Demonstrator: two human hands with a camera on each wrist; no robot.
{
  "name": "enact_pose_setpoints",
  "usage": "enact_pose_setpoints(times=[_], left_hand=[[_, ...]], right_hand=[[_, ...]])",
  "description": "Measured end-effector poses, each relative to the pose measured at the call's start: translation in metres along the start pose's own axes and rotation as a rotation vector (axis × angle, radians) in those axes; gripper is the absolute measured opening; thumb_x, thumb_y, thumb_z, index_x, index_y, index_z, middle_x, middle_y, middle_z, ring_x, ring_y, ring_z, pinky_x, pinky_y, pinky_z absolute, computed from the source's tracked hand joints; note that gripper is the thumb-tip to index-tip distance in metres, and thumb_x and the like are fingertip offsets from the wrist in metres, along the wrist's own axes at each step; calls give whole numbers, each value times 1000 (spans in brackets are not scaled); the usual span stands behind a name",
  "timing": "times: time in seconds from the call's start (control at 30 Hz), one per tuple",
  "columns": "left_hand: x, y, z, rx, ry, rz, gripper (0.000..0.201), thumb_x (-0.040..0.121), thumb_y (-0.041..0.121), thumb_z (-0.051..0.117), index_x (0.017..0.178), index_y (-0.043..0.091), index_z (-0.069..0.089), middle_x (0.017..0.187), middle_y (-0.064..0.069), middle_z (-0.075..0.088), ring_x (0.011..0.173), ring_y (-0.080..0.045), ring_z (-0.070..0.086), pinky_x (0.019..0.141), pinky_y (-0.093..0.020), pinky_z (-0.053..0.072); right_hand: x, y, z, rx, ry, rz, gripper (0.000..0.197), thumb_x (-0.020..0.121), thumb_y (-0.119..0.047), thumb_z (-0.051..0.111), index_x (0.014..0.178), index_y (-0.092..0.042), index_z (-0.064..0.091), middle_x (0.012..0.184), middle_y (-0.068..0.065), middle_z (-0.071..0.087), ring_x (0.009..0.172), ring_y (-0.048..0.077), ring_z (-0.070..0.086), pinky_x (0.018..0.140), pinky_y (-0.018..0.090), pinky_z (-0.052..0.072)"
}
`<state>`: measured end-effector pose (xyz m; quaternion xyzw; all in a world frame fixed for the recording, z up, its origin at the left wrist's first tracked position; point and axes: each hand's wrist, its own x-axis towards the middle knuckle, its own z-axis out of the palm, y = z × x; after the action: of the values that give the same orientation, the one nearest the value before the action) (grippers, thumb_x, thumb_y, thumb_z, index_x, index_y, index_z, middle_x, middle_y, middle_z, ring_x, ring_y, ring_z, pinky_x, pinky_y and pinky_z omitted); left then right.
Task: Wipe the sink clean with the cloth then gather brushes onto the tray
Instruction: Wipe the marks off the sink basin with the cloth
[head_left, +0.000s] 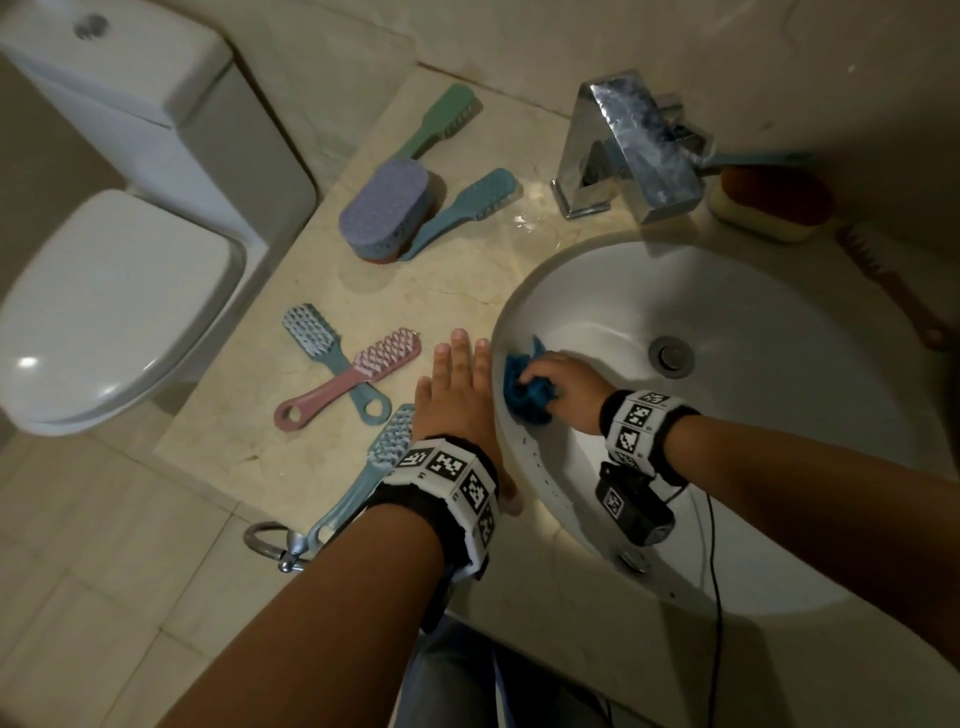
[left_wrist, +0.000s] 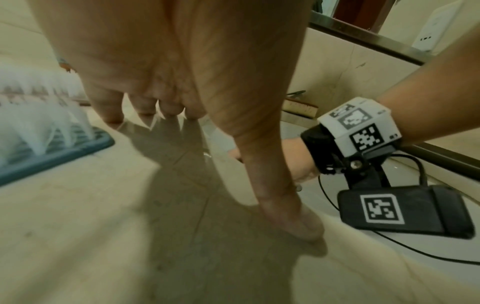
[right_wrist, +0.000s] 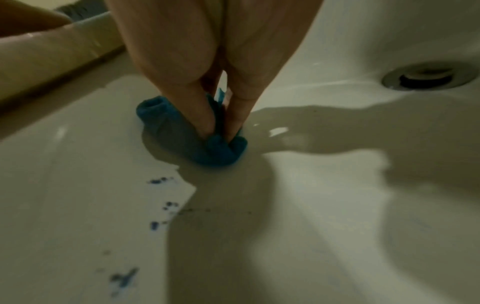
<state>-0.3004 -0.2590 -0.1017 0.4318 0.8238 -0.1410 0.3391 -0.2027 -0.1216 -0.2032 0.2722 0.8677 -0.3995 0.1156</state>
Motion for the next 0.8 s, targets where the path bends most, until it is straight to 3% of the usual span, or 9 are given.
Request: enact_pose_setpoints(times=[0.1, 0.17, 0.3, 0.4, 0.47, 0.53, 0.6, 0.7, 0.8], left_hand=[[0, -1, 0, -5, -8, 1, 159, 46, 50, 89, 144, 11, -30, 151, -11, -35, 143, -29, -22, 118, -42, 0], [0, 0, -1, -6, -12, 0, 160, 46, 49, 89, 143, 11, -31, 150, -11, -36, 143, -29, -23, 118, -42, 0], [0, 1, -2, -25, -18, -2, 159, 46, 48, 90, 143, 12, -31, 150, -10, -36, 143, -29, -24, 118, -43, -1], [-1, 0, -2, -21, -23, 4, 160, 46, 50, 89, 143, 12, -32, 149, -11, -38, 142, -30, -25, 118, -43, -2], [-1, 0, -2, -24, -22, 2, 159, 46, 49, 89, 143, 13, -31, 150, -11, -37, 142, -30, -25, 118, -44, -1], [-2, 0, -2, -23, -22, 1, 159, 46, 48, 90, 143, 13, -31, 150, -10, -37, 143, -30, -24, 118, -44, -1], [-2, 1, -2, -16, -20, -8, 160, 45, 48, 90, 143, 13, -31, 150, -10, -36, 143, -30, -23, 118, -43, 0], [-1, 2, -2, -1, -22, -16, 161, 45, 49, 90, 143, 12, -32, 150, -11, -36, 143, -30, -23, 118, -43, 1], [-1, 2, -3, 11, -21, -17, 160, 45, 51, 89, 142, 11, -32, 150, -12, -36, 143, -31, -23, 118, -44, 1]], right_hand=[[-6, -8, -1, -29, -93, -134, 41, 72, 19, 52, 108, 1, 64, 121, 18, 55, 115, 30, 50, 90, 14, 31], [-26, -6, 1, -66, -205, -189, 41, 73, 18, 52, 108, 2, 65, 121, 19, 57, 115, 29, 51, 97, 23, 37], [-47, 4, -4, -204, -363, -94, 32, 87, 1, 52, 113, -9, 65, 122, 8, 59, 115, 22, 52, 95, 24, 37], [-28, 11, -16, 73, -215, 4, 39, 78, 17, 52, 101, -9, 70, 116, 8, 61, 113, 27, 56, 100, 30, 42], [-20, 11, -21, 146, -108, 45, 47, 76, 23, 50, 99, -12, 71, 118, 5, 58, 117, 26, 53, 99, 24, 41], [-21, 7, -16, 44, -141, 40, 50, 79, 19, 49, 113, -13, 66, 129, 6, 55, 123, 22, 48, 96, 16, 36], [-27, 1, -8, -47, -216, 9, 52, 80, 13, 51, 121, -17, 62, 133, 6, 53, 125, 21, 46, 99, 19, 34], [-43, 7, -1, -62, -252, 19, 49, 81, 6, 55, 122, -20, 62, 128, 5, 55, 119, 21, 50, 96, 21, 36], [-60, 13, -1, -30, -314, -8, 50, 78, 7, 61, 122, -17, 62, 123, 8, 57, 105, 15, 49, 91, 17, 36]])
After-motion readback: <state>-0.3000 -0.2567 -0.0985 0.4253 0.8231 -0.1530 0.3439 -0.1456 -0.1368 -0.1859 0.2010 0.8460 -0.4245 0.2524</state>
